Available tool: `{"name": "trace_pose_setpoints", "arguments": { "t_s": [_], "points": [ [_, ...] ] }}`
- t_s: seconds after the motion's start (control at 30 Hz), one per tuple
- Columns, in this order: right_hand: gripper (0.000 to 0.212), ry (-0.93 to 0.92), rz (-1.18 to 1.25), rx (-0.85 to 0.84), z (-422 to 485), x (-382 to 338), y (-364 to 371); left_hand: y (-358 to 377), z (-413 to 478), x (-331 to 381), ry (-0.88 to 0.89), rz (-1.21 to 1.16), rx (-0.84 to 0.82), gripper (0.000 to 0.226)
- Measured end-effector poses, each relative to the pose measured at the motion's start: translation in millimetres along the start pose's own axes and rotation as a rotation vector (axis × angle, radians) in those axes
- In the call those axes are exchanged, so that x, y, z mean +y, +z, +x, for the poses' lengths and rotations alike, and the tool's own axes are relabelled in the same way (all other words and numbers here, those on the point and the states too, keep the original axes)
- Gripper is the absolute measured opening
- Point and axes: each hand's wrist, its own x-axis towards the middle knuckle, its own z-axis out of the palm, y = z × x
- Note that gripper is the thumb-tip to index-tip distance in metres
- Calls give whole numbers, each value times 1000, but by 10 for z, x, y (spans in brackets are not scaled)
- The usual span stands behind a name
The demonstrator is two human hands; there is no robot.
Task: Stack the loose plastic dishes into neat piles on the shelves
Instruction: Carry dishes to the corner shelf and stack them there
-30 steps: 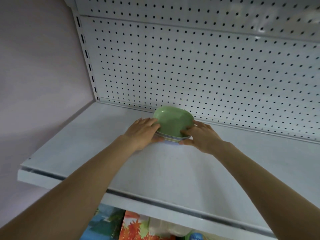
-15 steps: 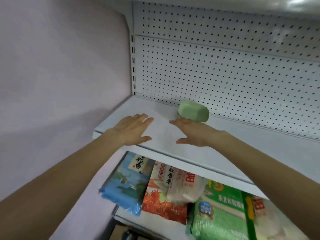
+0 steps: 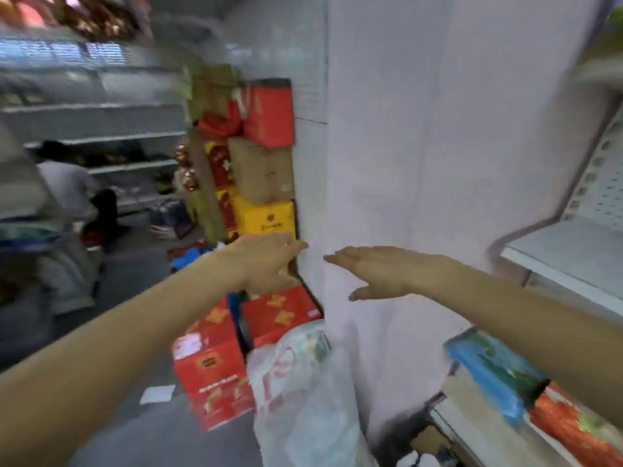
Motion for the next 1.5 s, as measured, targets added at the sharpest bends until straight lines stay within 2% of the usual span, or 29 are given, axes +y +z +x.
{"name": "trace_pose_setpoints", "arguments": {
  "t_s": [0.13, 0.27, 0.5, 0.73, 1.0, 1.1, 1.2, 1.33, 1.5],
  "points": [
    [78, -252, -5, 93, 838, -1545, -775, -179, -1970, -1081, -321, 100, -51, 66],
    [85, -470, -26, 167, 1440, -2978, -1555, -452, -3730, -1613, -669, 105, -54, 63],
    [92, -866, -4, 255, 1704, -5298, -2615, -757, -5974, -1590, -1118, 188, -128, 63],
    [92, -1266, 9, 343, 1532, -6844, -3243, -1151, -7283, -1470, -1457, 288, -172, 64],
    [85, -1432, -38, 462, 1501, -7910, -3798, -1416, -8265, -1485, -1716, 315, -180, 65],
    [83, -1484, -18, 429, 1418, -8314, -3935, -1491, -8655, -1439, -1780, 336, -264, 63],
    [80, -1522, 13, 422, 1294, -8767, -4068, -1583, -9111, -1446, -1829, 361, -259, 63],
    [77, -1514, 13, 462, 1108, -9409, -4290, -1652, -9887, -1584, -1860, 358, -296, 65],
    [75, -1442, -6, 482, 890, -10335, -4492, -1611, -10921, -1810, -1840, 350, -222, 65]
  ]
}}
